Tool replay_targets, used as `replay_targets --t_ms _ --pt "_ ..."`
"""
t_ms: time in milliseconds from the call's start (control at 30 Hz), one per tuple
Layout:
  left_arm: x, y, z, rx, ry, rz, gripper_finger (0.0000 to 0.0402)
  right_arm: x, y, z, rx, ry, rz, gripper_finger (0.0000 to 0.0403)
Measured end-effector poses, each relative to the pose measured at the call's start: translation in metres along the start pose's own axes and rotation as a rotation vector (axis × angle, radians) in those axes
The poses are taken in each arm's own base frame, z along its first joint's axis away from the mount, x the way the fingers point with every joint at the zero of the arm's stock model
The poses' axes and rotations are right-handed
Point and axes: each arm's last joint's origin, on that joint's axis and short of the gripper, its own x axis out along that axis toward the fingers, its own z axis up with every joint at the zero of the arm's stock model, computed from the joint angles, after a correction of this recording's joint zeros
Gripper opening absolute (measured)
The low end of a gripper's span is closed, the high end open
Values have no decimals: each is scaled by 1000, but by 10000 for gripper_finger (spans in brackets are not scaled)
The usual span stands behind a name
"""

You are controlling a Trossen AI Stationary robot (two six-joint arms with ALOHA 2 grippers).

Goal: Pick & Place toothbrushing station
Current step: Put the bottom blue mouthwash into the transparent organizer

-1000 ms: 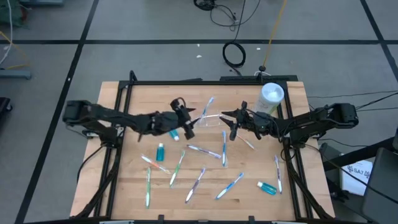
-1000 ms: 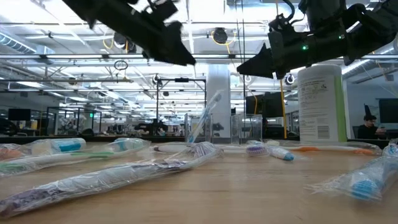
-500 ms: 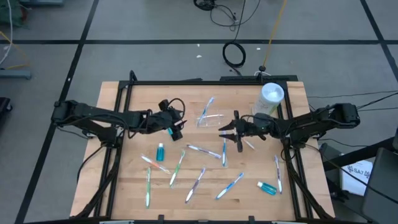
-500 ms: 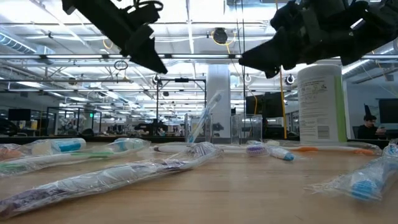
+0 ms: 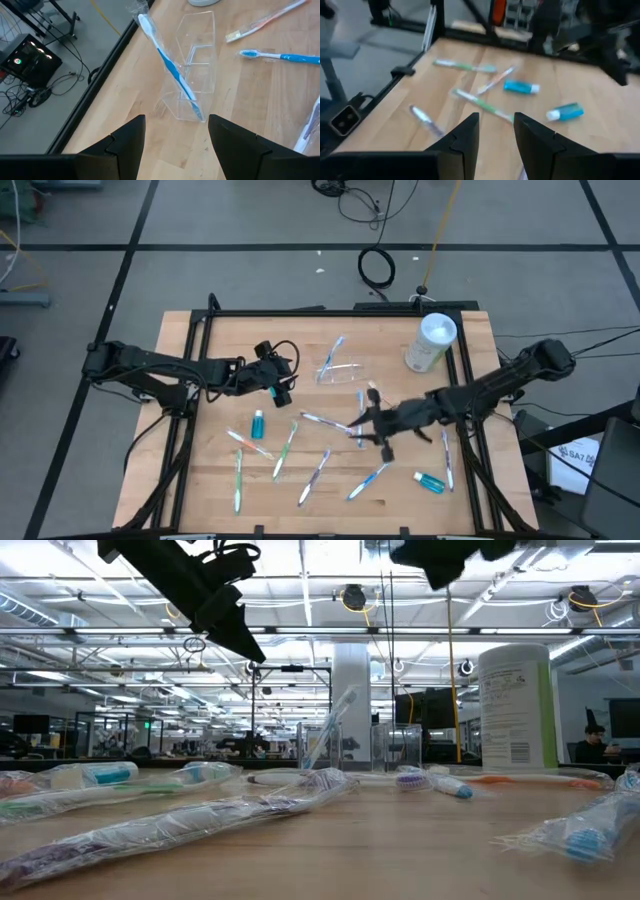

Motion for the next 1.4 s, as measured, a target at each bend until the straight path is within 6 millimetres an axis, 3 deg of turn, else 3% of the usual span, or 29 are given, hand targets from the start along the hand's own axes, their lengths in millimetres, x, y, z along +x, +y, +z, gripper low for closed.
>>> replay_targets --t_ms 167,333,533,800,1033,1200,1400 --pt "0 0 0 -15 1 0 225 3 21 10 135 200 41 114" --pt "0 0 -1 -32 5 -2 225 -5 43 -1 198 335 122 114" --pt "0 -2 -1 -39 6 -57 225 -14 55 -9 226 419 110 114" --pt "1 0 0 5 0 -48 225 -30 60 -36 603 732 -44 123" --pt "3 6 0 2 6 -29 225 -36 71 -75 883 952 -17 181" --pt "5 10 0 -8 10 -15 225 -45 78 -98 853 1039 -28 193" --pt "7 13 2 -24 -9 -4 225 -44 82 -103 914 1052 -70 179"
